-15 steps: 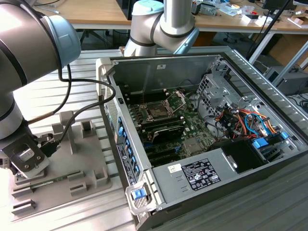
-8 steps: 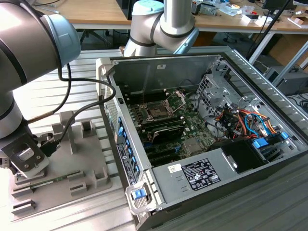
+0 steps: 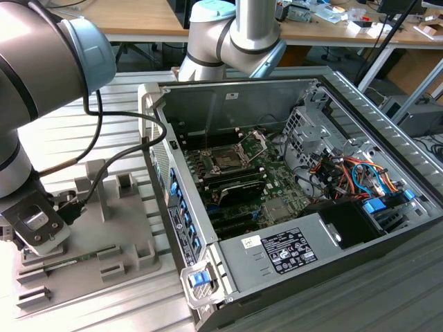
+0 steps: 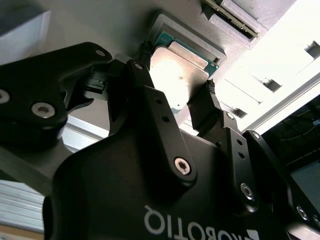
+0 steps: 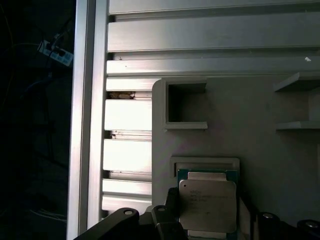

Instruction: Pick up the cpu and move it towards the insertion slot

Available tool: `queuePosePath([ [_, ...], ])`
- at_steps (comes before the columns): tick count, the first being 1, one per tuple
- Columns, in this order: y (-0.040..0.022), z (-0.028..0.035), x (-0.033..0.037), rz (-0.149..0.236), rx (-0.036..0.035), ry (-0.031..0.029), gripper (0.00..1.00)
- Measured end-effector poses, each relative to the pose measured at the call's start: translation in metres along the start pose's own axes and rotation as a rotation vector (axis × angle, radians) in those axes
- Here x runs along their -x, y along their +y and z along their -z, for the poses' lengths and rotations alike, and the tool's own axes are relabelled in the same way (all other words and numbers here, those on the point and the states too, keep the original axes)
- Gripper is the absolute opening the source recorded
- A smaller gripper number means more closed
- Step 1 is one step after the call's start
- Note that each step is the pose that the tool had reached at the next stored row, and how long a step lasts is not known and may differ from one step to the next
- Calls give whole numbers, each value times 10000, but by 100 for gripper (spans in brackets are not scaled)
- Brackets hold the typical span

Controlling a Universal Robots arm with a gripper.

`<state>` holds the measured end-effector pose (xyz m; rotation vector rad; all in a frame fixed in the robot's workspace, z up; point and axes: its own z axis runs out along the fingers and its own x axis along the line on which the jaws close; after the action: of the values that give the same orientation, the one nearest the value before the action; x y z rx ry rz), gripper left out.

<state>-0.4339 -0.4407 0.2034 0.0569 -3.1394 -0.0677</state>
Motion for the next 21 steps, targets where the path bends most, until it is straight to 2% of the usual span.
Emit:
queuePosePath([
  [21,3,65,0,0,0,-1,55],
])
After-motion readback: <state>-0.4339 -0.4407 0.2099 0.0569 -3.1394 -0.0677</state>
